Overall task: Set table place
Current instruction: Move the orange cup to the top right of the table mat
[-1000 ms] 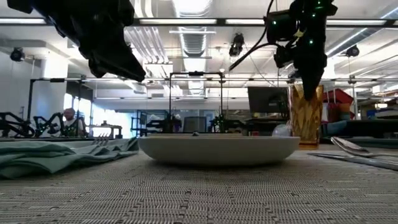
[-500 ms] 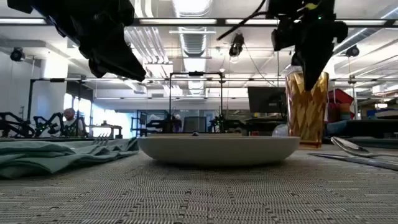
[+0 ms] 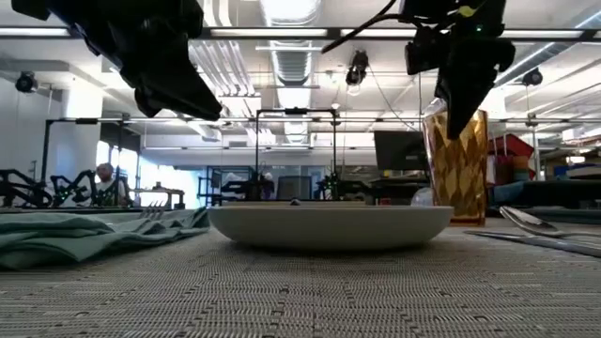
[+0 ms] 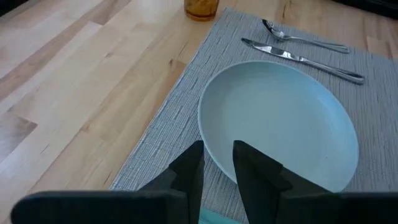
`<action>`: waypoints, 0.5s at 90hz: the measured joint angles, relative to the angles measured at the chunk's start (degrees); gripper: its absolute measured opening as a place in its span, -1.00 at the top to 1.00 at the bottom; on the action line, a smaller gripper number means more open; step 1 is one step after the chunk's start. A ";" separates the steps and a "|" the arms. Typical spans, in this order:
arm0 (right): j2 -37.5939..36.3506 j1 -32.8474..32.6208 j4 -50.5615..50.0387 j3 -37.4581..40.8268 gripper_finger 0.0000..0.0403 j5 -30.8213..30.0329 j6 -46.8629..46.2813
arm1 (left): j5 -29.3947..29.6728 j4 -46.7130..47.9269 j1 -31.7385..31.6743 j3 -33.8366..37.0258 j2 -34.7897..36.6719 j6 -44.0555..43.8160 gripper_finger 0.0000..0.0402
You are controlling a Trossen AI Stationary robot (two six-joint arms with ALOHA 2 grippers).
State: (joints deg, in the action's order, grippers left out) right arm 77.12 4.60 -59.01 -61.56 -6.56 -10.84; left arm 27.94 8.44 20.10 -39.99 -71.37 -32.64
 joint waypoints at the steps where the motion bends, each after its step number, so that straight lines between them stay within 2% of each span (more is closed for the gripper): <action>1: 0.00 0.00 0.04 0.00 0.74 -0.06 0.13 | 0.00 0.01 0.00 0.00 0.00 0.00 0.64; 25: 0.00 0.00 -0.77 -1.36 0.37 -0.98 0.58 | 0.00 0.01 0.00 0.01 0.00 -0.04 0.64; 45: -0.14 0.00 -9.11 -11.00 0.08 -0.99 1.06 | 0.00 0.03 0.00 0.02 0.00 -0.39 0.64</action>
State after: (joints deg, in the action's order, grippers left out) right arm 76.99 4.60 -68.13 -72.56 -7.55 -9.77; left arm 27.94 8.47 20.10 -39.97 -71.37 -33.04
